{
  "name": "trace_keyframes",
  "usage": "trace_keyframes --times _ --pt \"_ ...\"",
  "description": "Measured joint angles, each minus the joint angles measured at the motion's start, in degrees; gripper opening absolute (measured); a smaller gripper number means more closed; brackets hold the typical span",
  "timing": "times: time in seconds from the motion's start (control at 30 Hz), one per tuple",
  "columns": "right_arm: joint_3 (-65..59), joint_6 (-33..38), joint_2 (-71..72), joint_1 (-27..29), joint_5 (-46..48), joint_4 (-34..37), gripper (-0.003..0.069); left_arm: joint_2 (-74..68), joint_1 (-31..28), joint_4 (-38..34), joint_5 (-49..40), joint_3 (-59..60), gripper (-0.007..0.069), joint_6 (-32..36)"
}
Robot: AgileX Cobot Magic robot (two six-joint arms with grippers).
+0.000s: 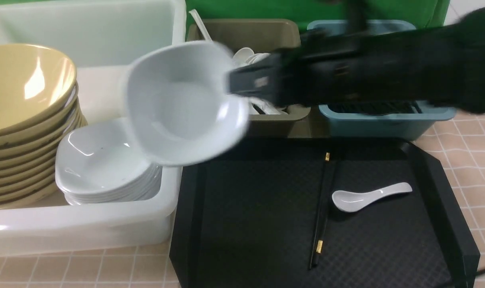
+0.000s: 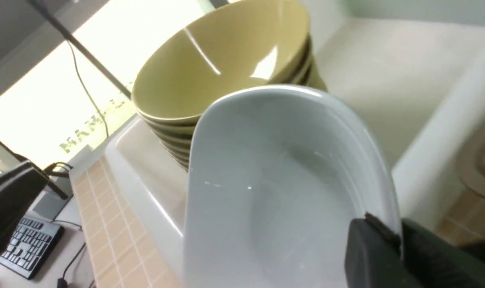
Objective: On brown table put chopsticks spoon bowls plates into blue grey white boxes.
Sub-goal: 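Place the white bowl into the white bin on top of the stacked bowls with the right gripper, then reach down and grasp the white spoon resting in the bowl with the right gripper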
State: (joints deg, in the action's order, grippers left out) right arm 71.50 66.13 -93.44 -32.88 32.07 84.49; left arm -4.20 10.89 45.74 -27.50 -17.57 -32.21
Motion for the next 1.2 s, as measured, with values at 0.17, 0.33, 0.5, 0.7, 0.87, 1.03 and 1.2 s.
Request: trace_keyframes --times 0.17,0.33,0.5,0.7,0.87,1.03,1.2 --pt "9.69 6.12 -12.30 -5.70 -4.80 6.53 0.0082 0.07 0.00 0.76 0.04 0.37 0.0007 0.00" --pt "13.57 6.12 -18.58 -7.82 -10.79 7.95 0.0121 0.08 0.00 0.83 0.17 0.45 0.0007 0.00" --pt "13.99 6.12 -17.84 -7.91 -9.87 7.16 0.0285 0.24 0.00 0.83 0.17 0.45 0.0007 0.00" --pt "14.04 -1.67 -8.84 -5.84 -2.94 -12.40 0.0431 0.28 0.00 0.94 0.17 0.45 0.0007 -0.05" --pt "14.27 -22.83 1.23 0.43 7.87 -44.57 0.0380 0.28 0.00 0.97 0.17 0.45 0.0007 -0.05" --pt "9.19 -39.16 3.29 6.09 14.76 -64.15 0.0342 0.35 0.00 1.17 0.24 0.45 0.0007 -0.05" --pt "-4.14 -44.47 1.66 9.65 10.32 -68.83 0.0360 0.35 0.00 1.31 0.24 0.45 0.0007 -0.05"
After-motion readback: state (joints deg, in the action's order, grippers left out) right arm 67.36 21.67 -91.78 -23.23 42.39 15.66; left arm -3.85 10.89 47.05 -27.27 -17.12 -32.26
